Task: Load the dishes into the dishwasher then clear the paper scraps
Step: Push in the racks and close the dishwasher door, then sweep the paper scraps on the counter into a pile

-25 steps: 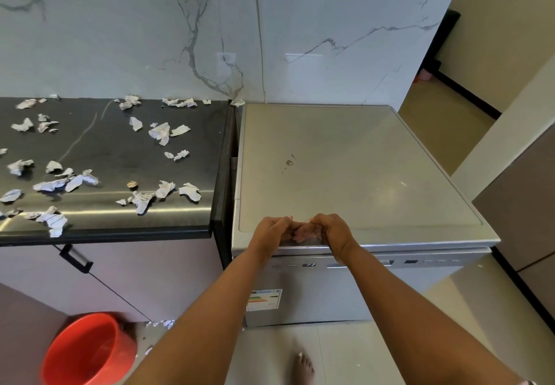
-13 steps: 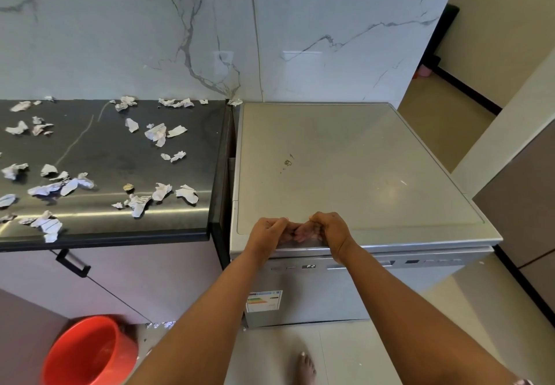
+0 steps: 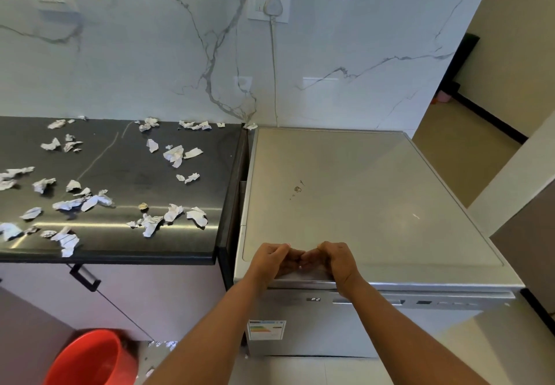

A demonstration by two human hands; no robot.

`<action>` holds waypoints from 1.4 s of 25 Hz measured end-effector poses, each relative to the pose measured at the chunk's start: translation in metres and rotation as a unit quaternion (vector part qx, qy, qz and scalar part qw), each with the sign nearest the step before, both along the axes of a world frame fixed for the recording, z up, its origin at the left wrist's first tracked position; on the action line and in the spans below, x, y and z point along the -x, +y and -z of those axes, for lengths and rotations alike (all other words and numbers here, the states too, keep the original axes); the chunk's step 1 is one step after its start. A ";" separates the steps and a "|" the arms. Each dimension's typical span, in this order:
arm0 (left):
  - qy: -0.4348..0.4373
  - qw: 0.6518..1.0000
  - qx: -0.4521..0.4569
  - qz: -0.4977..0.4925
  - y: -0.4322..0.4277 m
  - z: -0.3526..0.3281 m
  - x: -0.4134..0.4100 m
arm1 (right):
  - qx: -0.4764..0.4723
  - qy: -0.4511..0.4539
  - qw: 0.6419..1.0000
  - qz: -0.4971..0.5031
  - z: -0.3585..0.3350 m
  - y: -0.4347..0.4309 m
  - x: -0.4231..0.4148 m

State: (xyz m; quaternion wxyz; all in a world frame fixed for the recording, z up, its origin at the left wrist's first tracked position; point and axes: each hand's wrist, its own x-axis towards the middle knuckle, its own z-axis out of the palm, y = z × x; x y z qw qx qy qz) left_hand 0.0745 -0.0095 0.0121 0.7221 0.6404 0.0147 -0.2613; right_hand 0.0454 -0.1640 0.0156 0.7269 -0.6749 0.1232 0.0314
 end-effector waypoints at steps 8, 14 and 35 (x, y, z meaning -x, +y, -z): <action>0.018 1.000 -0.008 -0.004 0.002 0.003 -0.005 | -0.006 -0.020 0.999 0.039 0.009 -0.007 -0.001; 0.003 1.000 -0.003 -0.004 0.006 0.002 -0.003 | 0.128 -0.051 0.988 0.066 0.012 0.002 0.000; -0.374 0.861 -0.345 -0.030 0.255 0.004 -0.044 | 0.572 -0.065 0.816 0.058 0.015 0.250 -0.074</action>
